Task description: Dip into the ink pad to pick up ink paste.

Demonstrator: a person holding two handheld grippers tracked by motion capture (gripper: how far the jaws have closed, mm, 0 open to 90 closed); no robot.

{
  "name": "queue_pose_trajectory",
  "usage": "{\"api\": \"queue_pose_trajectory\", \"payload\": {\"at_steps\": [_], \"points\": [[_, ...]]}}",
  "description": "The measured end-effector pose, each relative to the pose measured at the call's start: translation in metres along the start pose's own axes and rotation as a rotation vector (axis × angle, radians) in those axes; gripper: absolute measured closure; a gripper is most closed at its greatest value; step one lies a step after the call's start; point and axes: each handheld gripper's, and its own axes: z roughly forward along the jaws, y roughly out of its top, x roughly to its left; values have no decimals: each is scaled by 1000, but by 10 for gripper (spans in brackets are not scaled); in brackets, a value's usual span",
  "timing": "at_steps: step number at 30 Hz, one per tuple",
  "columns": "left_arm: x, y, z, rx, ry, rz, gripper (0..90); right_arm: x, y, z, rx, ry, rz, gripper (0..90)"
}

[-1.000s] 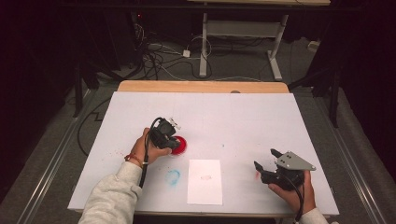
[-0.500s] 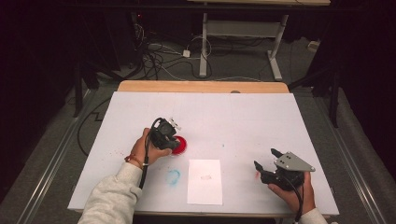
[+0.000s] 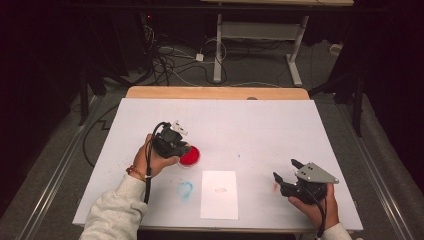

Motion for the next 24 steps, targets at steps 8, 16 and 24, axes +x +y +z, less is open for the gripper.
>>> {"api": "queue_pose_trajectory", "payload": {"at_steps": [8, 16, 24], "points": [[3, -3, 20, 65, -13, -1, 739, 0, 0, 1, 6, 2, -7, 283], [8, -9, 34, 98, -30, -16, 739, 0, 0, 1, 8, 0, -11, 285], [7, -10, 36, 94, -21, -16, 741, 1, 0, 2, 9, 4, -17, 284]]}}
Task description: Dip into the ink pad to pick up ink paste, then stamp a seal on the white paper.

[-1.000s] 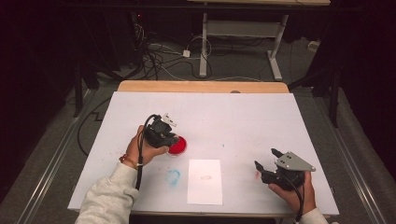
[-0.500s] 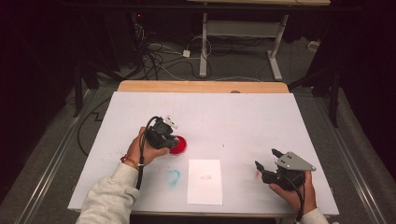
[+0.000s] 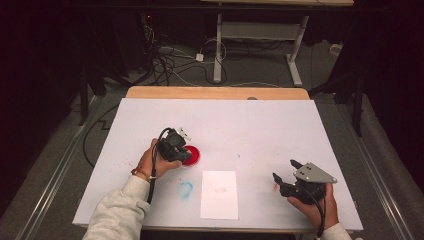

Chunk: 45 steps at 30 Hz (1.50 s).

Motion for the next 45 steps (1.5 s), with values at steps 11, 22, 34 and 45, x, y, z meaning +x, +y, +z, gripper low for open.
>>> {"api": "queue_pose_trajectory", "payload": {"at_steps": [11, 22, 34, 45], "points": [[-4, -1, 0, -7, 25, 9, 740, 1, 1, 2, 2, 3, 2, 285], [-1, -1, -4, -43, 0, 2, 740, 0, 4, 7, 5, 10, 9, 285], [-1, -7, -27, -126, 10, -1, 740, -1, 8, 10, -8, 17, 4, 288], [-9, -7, -39, -167, 5, 27, 740, -1, 8, 11, -10, 23, 8, 289]]}}
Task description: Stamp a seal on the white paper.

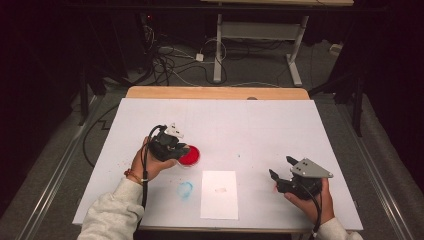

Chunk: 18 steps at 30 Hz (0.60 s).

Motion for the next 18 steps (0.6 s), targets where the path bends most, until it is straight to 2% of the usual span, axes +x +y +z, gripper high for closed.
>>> {"api": "queue_pose_trajectory", "payload": {"at_steps": [4, 7, 18], "points": [[-7, 3, -5, -18, 2, 26, 740, 0, -1, 1, 9, 1, 1, 290], [-15, 6, -10, -40, -14, 46, 740, 0, -1, 0, 8, 1, 4, 290], [-31, 9, -14, -56, -57, 87, 740, 1, -2, -3, 0, -1, 3, 287]]}}
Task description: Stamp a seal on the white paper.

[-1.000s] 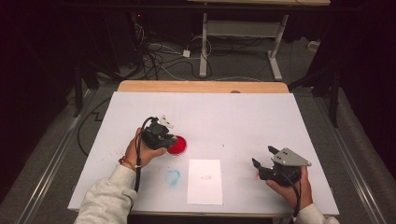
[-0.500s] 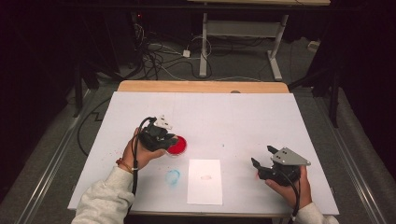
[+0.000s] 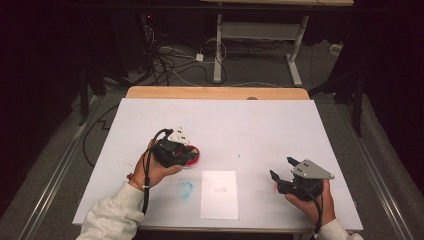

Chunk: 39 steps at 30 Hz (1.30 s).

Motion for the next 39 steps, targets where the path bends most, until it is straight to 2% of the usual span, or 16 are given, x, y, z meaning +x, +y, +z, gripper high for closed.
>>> {"api": "queue_pose_trajectory", "payload": {"at_steps": [6, 9, 10, 13, 26, 27, 39], "points": [[-13, 1, -2, -1, -11, 33, 740, 2, 0, 1, -1, 9, -5, 286], [-24, 0, -3, -1, -18, 52, 740, 2, 0, 0, -2, 9, -4, 286], [-24, 0, -3, -1, -18, 52, 740, 2, 0, 0, -1, 9, -5, 286], [-37, -2, -1, 2, -2, 83, 740, 2, 1, 0, -4, 10, -8, 286], [-66, -8, 10, 14, -42, 141, 740, 2, 2, -2, -11, 10, -15, 284], [-71, -8, 12, 18, -52, 154, 739, 3, 2, -2, -10, 10, -15, 284], [-82, -9, 37, 96, -105, 201, 739, 3, 2, -2, -12, 12, -20, 280]]}}
